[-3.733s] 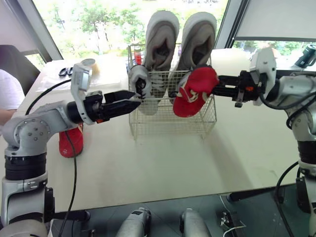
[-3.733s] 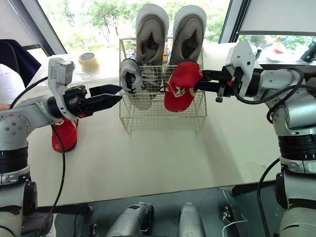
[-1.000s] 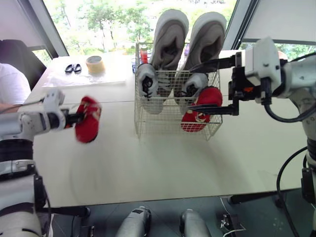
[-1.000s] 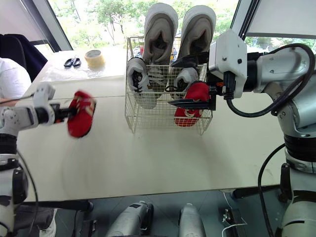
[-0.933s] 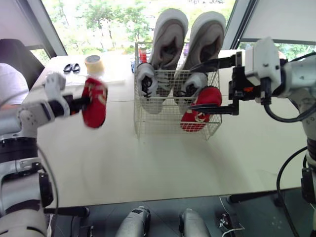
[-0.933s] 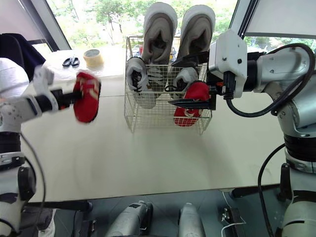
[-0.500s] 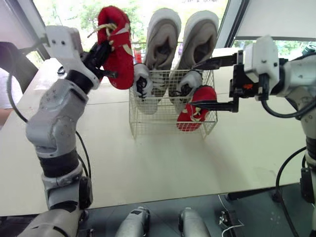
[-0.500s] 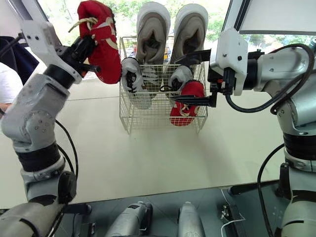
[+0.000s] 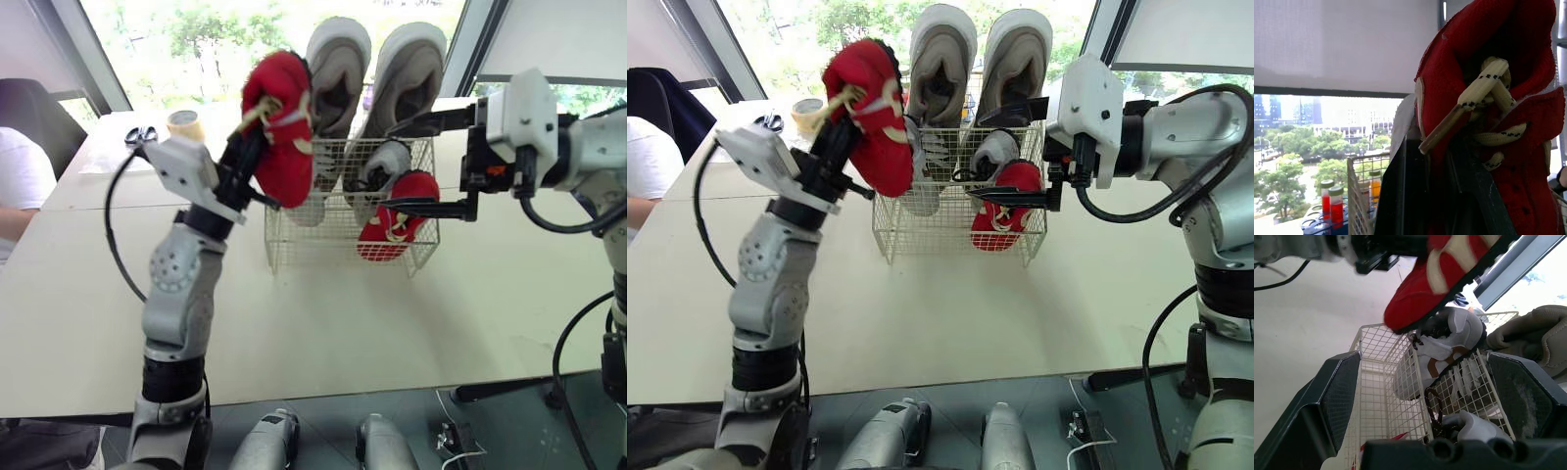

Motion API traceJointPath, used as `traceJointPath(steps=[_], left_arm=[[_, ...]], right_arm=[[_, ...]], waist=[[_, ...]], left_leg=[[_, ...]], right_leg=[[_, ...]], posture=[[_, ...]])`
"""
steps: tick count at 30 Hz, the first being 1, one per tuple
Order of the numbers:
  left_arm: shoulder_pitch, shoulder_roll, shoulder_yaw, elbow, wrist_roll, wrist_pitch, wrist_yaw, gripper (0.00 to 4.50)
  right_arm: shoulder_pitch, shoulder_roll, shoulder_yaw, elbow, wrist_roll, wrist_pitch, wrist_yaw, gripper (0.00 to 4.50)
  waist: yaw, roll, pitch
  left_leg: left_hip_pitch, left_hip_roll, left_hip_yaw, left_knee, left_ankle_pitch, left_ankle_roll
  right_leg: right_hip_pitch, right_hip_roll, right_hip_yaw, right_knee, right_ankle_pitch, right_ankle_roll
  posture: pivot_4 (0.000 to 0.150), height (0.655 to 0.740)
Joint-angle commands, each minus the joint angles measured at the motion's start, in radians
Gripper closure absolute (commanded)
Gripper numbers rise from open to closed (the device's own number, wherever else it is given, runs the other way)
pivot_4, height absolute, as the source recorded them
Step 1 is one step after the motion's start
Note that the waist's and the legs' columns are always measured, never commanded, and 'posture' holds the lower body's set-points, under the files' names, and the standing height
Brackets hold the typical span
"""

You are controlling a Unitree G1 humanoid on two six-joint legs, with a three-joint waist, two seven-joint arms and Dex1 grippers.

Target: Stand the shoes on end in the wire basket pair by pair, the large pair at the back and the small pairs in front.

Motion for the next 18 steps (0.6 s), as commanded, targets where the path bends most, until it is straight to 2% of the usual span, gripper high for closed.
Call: traceJointPath(steps=[1, 8, 11, 18], left_arm=[[0.041, -0.054, -0.037, 0.105, 0.085, -0.255, -0.005, 4.40], [-0.002, -0.126, -0.046, 0.469, 0.227, -0.663, 0.049, 4.40], [-0.028, -0.162, -0.045, 0.608, 0.226, -0.798, 0.062, 4.40], [0.009, -0.185, -0.059, 0.791, 0.289, -0.962, 0.104, 4.40]], right_arm=[[-0.006, -0.008, -0.039, -0.028, 0.005, -0.001, -0.013, 0.00], [-0.008, -0.001, -0.031, -0.033, 0.004, 0.003, -0.024, 0.00], [-0.003, -0.002, -0.033, -0.040, 0.005, 0.006, -0.027, 0.00], [0.011, -0.011, -0.044, -0.053, 0.008, 0.011, -0.034, 0.00]], waist=[[0.000, 0.000, 0.000], [0.001, 0.000, 0.000], [0.003, 0.000, -0.001], [0.003, 0.000, -0.002]], left_leg=[[0.000, 0.000, 0.000, 0.000, 0.000, 0.000], [0.000, 0.000, 0.000, 0.000, 0.000, 0.000], [0.000, 0.000, 0.000, 0.000, 0.000, 0.001], [0.000, 0.000, 0.000, 0.001, -0.001, 0.002]], right_leg=[[0.000, 0.000, 0.000, 0.000, 0.000, 0.000], [0.000, 0.000, 0.000, 0.000, 0.000, 0.000], [0.000, 0.000, 0.000, 0.000, 0.000, 0.000], [0.001, 0.000, -0.001, 0.000, 0.001, 0.000]], posture=[[0.150, 0.7400], [0.150, 0.7400], [0.150, 0.7400], [0.150, 0.7400]])
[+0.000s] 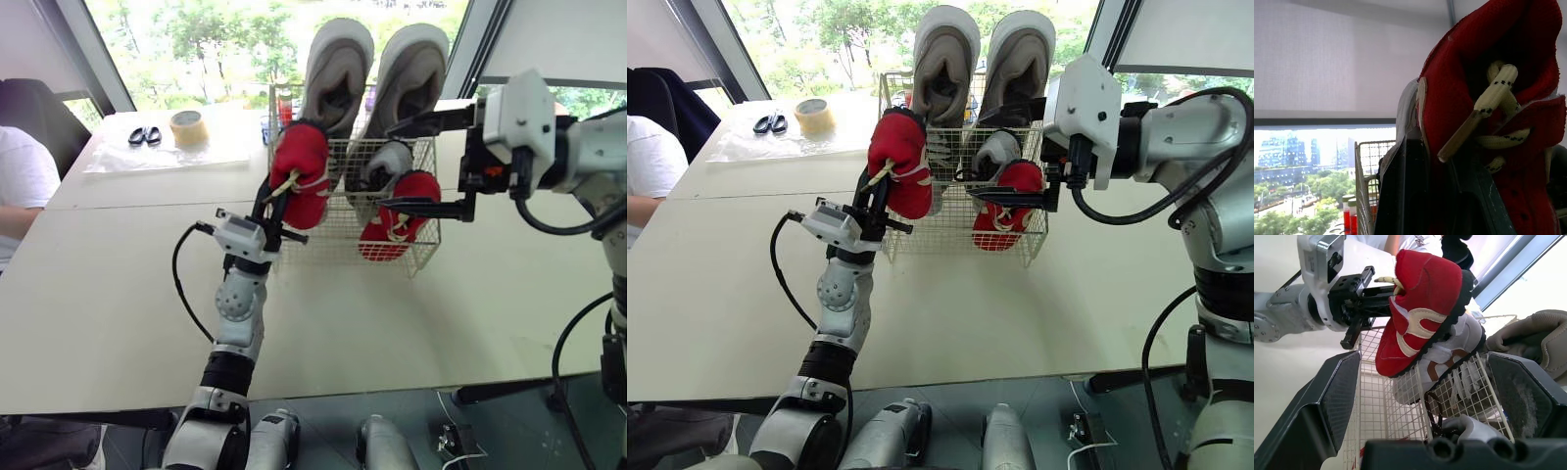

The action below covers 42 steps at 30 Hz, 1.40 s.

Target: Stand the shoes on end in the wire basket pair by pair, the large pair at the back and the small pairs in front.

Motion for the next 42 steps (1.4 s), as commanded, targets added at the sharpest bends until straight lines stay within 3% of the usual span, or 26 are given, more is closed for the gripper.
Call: traceJointPath(steps=[1, 4, 8, 13, 18, 24, 28, 31, 34, 35, 37, 42], left_arm=[[0.045, -0.002, -0.012, 0.078, 0.033, -0.071, 0.020, 4.40], [0.072, -0.005, -0.013, 0.104, 0.047, -0.097, 0.037, 4.40], [0.099, 0.005, -0.011, 0.098, 0.046, -0.099, 0.048, 3.02], [0.148, 0.047, -0.009, 0.015, 0.025, -0.044, 0.033, 0.41], [0.249, 0.142, -0.031, -0.160, -0.069, 0.067, -0.058, 0.41], [0.427, 0.353, -0.029, -0.461, -0.237, 0.304, -0.214, 0.41], [0.534, 0.573, 0.035, -0.758, -0.467, 0.721, -0.239, 0.41], [0.561, 0.781, 0.147, -0.891, -0.768, 1.085, -0.215, 0.41], [0.440, 1.022, 0.251, -0.839, -0.953, 1.318, -0.381, 0.41], [0.373, 1.038, 0.284, -0.787, -1.045, 1.363, -0.412, 0.41], [0.253, 1.046, 0.303, -0.704, -1.093, 1.400, -0.477, 0.41], [0.147, 1.115, 0.295, -0.662, -1.049, 1.477, -0.653, 0.41]], right_arm=[[-0.002, -0.013, -0.046, -0.032, 0.009, -0.003, -0.008, 0.00], [0.001, -0.013, -0.047, -0.035, 0.011, -0.002, -0.012, 0.00], [0.002, -0.013, -0.046, -0.035, 0.011, -0.003, -0.013, 0.00], [0.005, -0.009, -0.040, -0.033, 0.009, -0.008, -0.016, 0.00], [0.011, -0.007, -0.042, -0.038, 0.011, -0.009, -0.020, 0.00], [0.021, -0.010, -0.045, -0.035, 0.011, -0.019, -0.018, 0.00], [0.028, -0.011, -0.044, -0.027, 0.005, -0.034, -0.013, 0.00], [0.031, -0.013, -0.046, -0.019, 0.004, -0.042, -0.011, 0.00], [0.056, -0.024, -0.069, -0.018, 0.015, -0.031, -0.017, 0.00], [0.071, -0.030, -0.082, -0.019, 0.021, -0.022, -0.019, 0.00], [0.115, -0.053, -0.111, -0.020, 0.020, -0.013, -0.021, 0.00], [0.223, -0.116, -0.208, -0.039, 0.043, 0.038, -0.030, 0.00]], waist=[[-0.002, 0.000, 0.000], [-0.001, 0.001, -0.001], [-0.003, 0.004, -0.003], [-0.008, 0.006, -0.005], [-0.009, 0.007, -0.005], [-0.005, 0.007, -0.005], [-0.007, 0.007, -0.004], [-0.007, 0.008, -0.004], [-0.005, 0.008, -0.003], [-0.002, 0.009, -0.003], [-0.003, 0.009, -0.003], [-0.020, 0.009, -0.002]], left_leg=[[0.000, 0.000, 0.000, 0.000, 0.000, 0.000], [0.000, 0.000, 0.000, 0.000, 0.000, 0.000], [0.000, 0.000, 0.000, 0.000, -0.002, 0.003], [0.001, 0.000, 0.000, -0.002, -0.001, 0.002], [0.001, 0.001, 0.000, -0.003, -0.001, 0.002], [0.001, 0.001, 0.000, -0.003, -0.002, 0.003], [0.001, 0.001, -0.001, -0.003, -0.002, 0.004], [0.001, 0.001, -0.001, -0.004, -0.002, 0.004], [0.002, 0.001, -0.003, -0.004, -0.002, 0.003], [0.002, 0.001, -0.003, -0.004, -0.002, 0.003], [0.003, 0.001, -0.003, -0.004, -0.002, 0.003], [0.003, 0.001, 0.001, -0.006, -0.001, 0.002]], right_leg=[[0.000, 0.000, 0.000, 0.000, 0.000, 0.000], [0.000, 0.000, 0.000, 0.000, 0.000, 0.000], [0.000, 0.000, 0.000, 0.000, 0.000, 0.000], [-0.001, 0.000, 0.001, 0.000, 0.000, 0.000], [-0.001, 0.001, 0.001, 0.000, 0.000, 0.000], [-0.001, 0.000, 0.001, 0.000, 0.000, 0.000], [-0.001, 0.001, 0.001, 0.000, 0.000, 0.000], [-0.001, 0.001, 0.001, 0.000, 0.000, -0.001], [-0.002, 0.002, 0.000, 0.001, -0.001, -0.001], [-0.002, 0.002, -0.001, 0.001, -0.001, -0.001], [-0.002, 0.002, -0.002, -0.001, 0.000, -0.001], [0.000, 0.001, 0.001, -0.001, 0.000, -0.001]], posture=[[0.150, 0.7400], [0.150, 0.7400], [0.150, 0.7400], [0.150, 0.7400], [0.150, 0.7400], [0.150, 0.7400], [0.150, 0.7400], [0.150, 0.7400], [0.150, 0.7400], [0.150, 0.7400], [0.150, 0.7400], [0.150, 0.7400]])
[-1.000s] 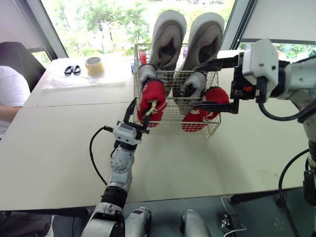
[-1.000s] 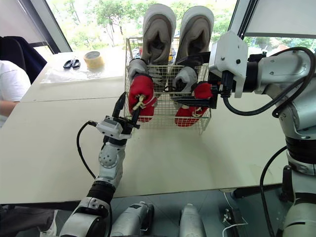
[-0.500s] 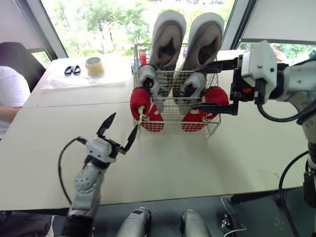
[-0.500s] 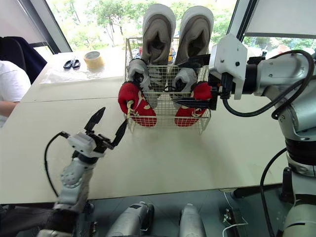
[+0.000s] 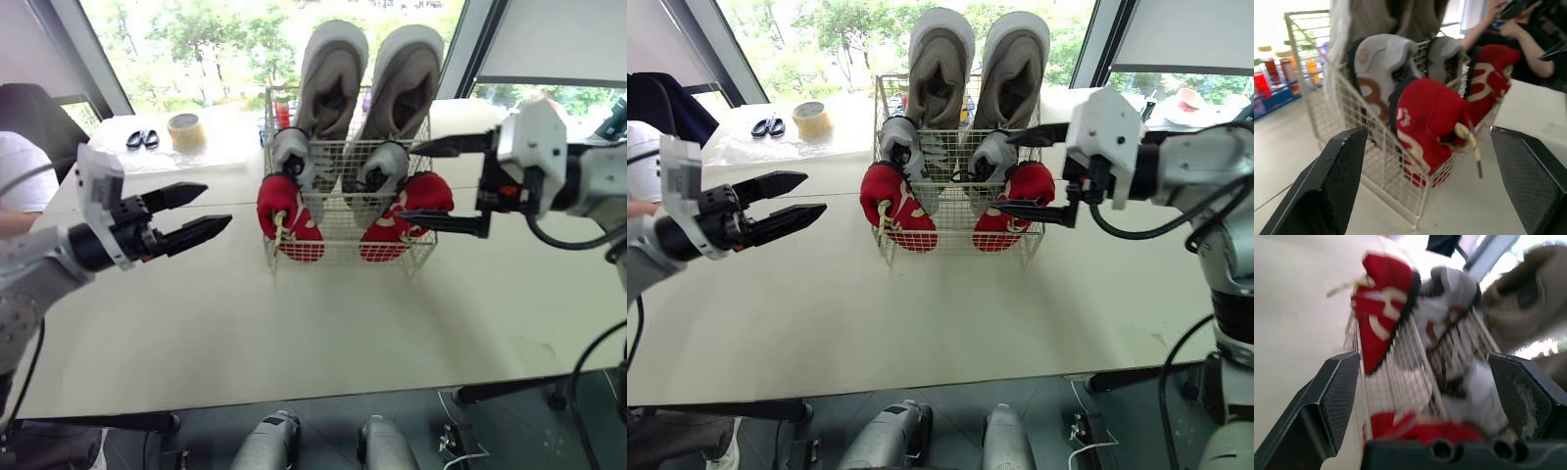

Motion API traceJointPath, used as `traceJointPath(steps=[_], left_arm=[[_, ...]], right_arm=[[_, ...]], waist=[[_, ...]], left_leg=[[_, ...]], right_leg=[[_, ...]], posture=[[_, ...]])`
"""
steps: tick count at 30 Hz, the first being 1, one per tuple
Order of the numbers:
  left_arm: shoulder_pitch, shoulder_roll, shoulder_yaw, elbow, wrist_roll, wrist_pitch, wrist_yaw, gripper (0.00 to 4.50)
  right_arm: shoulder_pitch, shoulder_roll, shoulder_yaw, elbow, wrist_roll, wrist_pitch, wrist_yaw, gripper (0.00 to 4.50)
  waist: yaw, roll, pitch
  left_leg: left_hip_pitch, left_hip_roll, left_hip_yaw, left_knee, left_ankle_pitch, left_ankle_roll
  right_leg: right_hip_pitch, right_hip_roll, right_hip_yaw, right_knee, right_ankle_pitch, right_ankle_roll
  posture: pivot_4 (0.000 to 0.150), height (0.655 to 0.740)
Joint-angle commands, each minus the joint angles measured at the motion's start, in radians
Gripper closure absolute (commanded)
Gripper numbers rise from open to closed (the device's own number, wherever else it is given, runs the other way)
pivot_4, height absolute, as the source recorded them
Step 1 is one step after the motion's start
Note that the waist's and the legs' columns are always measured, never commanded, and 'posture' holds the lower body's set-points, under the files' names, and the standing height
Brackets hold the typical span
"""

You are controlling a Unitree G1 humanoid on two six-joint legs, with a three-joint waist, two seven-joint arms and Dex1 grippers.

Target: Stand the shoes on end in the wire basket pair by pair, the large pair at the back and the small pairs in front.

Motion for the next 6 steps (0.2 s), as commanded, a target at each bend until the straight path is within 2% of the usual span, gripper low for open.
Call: traceJointPath(steps=[1, 6], left_arm=[[-0.032, 0.049, 0.009, 0.002, 0.027, 0.035, -0.138, 0.41], [-0.049, 0.099, 0.012, 0.035, 0.050, 0.099, -0.261, 0.41]], right_arm=[[0.041, -0.056, -0.116, -0.036, 0.037, 0.046, -0.013, 0.00], [0.136, -0.126, -0.231, -0.054, 0.077, 0.106, -0.003, 0.00]], waist=[[-0.011, 0.000, 0.001], [-0.019, 0.001, 0.001]], left_leg=[[0.000, 0.001, 0.000, -0.001, 0.000, -0.001], [0.000, 0.001, 0.000, -0.001, -0.002, 0.003]], right_leg=[[-0.001, 0.000, 0.000, 0.000, 0.000, 0.000], [-0.001, 0.000, 0.000, 0.000, 0.000, 0.000]], posture=[[0.150, 0.7400], [0.150, 0.7400]])
